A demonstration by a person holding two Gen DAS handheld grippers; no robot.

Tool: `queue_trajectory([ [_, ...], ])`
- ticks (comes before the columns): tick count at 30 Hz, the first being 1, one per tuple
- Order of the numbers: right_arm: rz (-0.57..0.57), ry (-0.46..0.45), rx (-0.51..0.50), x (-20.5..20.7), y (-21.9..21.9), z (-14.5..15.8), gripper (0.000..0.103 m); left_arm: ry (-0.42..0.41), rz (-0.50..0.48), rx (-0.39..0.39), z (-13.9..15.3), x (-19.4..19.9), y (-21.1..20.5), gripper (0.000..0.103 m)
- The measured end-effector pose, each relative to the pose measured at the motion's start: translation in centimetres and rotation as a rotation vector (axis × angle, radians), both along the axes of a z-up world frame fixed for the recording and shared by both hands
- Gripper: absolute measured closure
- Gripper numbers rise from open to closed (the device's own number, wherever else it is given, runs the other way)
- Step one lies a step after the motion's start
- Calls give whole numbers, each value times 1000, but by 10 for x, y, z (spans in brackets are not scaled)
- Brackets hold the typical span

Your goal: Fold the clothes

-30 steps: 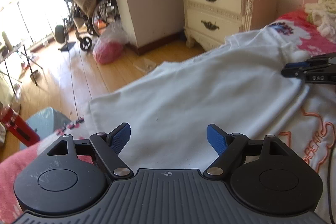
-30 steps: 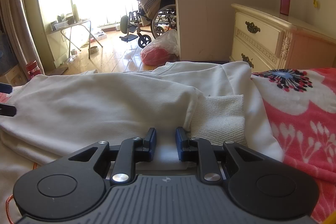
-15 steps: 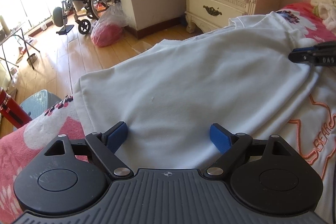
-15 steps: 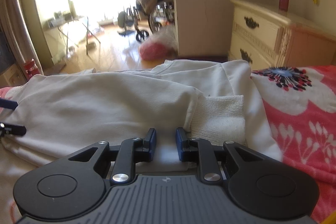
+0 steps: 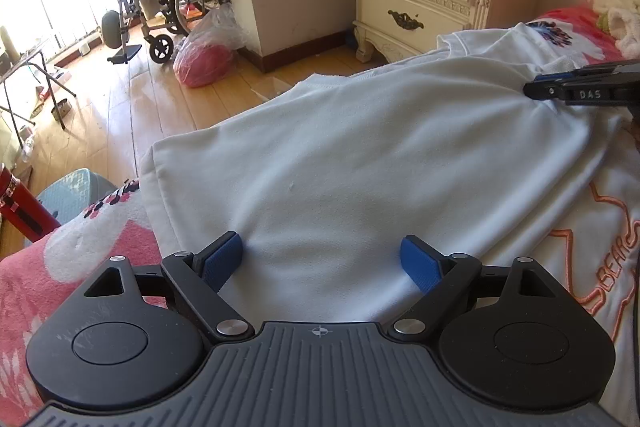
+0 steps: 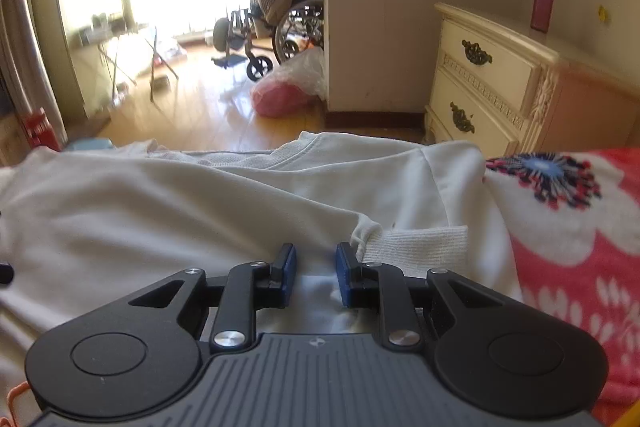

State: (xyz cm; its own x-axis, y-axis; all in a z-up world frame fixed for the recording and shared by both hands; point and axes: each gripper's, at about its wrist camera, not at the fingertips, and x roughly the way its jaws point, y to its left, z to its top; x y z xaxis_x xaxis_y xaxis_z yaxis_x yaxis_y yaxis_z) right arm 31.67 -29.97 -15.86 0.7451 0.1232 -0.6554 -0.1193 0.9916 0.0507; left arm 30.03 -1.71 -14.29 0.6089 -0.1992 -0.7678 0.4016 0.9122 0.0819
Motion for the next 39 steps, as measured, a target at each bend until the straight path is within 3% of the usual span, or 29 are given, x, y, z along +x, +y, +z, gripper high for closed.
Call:
queue_trajectory([
  [12, -3, 8, 0, 1, -2, 3, 80, -3, 8, -4, -2, 1, -1, 12],
  [15, -14, 63, 5, 10, 1, 22, 79, -3, 14, -8, -2, 1, -1, 11],
  [19, 55, -11, -10, 7, 20, 51, 78, -11, 5, -6, 0, 1, 0, 12],
  [22, 85, -7, -44, 10, 34, 43, 78, -27, 7, -10, 8, 0, 1, 12],
  [25, 71, 77, -43, 18, 36, 14, 79, -63, 0, -33, 22, 3, 3, 12],
  [29, 31, 87, 31, 22, 31, 20, 77, -67, 11, -47, 29, 22, 2, 12],
  [33, 31, 54, 15, 29, 36, 31, 77, -22, 52, -67, 20, 54, -3, 12],
  [37, 27, 74, -13, 37, 37, 9, 75, 42, 93, -61, 0, 74, -3, 11],
  [39, 18, 68, -8, 35, 36, 14, 75, 45, 98, -52, -1, 74, -3, 12],
])
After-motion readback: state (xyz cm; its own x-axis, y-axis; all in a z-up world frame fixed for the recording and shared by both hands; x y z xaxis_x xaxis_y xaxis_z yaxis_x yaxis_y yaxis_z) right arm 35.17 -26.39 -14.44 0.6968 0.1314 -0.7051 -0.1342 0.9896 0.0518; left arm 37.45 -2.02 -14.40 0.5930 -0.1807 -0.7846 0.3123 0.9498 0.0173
